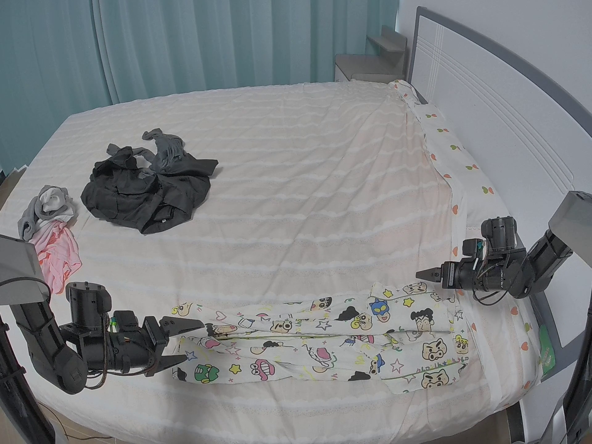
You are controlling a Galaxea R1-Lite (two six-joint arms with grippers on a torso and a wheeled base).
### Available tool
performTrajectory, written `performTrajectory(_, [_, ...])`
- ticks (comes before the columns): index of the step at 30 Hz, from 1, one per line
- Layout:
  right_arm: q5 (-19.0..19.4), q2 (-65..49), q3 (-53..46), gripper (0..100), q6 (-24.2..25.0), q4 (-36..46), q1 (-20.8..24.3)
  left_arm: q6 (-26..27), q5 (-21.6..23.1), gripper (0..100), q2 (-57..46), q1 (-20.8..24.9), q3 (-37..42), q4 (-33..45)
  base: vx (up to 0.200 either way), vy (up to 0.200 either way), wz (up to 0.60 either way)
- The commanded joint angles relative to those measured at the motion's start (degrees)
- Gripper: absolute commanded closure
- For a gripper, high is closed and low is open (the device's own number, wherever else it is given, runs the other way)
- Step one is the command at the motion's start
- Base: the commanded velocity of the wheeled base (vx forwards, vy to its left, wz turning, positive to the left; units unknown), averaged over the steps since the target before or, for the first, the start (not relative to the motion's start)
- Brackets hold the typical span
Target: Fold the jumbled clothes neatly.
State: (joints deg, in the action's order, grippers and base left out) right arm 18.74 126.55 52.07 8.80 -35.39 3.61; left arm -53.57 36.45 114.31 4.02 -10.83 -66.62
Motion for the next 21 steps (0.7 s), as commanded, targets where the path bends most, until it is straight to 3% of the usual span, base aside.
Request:
performTrajectory(1, [-0.54, 2.47, 0.05, 0, -0.98, -0.03, 0.7, -0.05, -0.24, 0, 0.74, 0.2, 0.1, -0.09, 0.0, 0.0, 0.0])
performTrajectory(8, [-1.16, 3.88, 0.05, 0, -2.65, -3.46, 2.98, -0.05, -3.49, 0, 1.53, 2.04, 0.1, -0.18, 0.0, 0.0, 0.0])
performTrajectory(19, [-1.16, 4.76, 1.46, 0, -4.49, -3.99, 3.07, -0.05, -3.58, 0, 1.53, 2.04, 0.1, -0.18, 0.0, 0.0, 0.0])
performTrajectory(20, [-1.16, 4.76, 1.46, 100, -4.49, -3.99, 3.07, -0.05, -3.58, 0, 1.53, 2.04, 0.1, -0.18, 0.0, 0.0, 0.0])
performTrajectory(21, [-1.16, 4.76, 1.46, 100, -4.49, -3.99, 3.07, -0.05, -3.58, 0, 1.53, 2.04, 0.1, -0.18, 0.0, 0.0, 0.0])
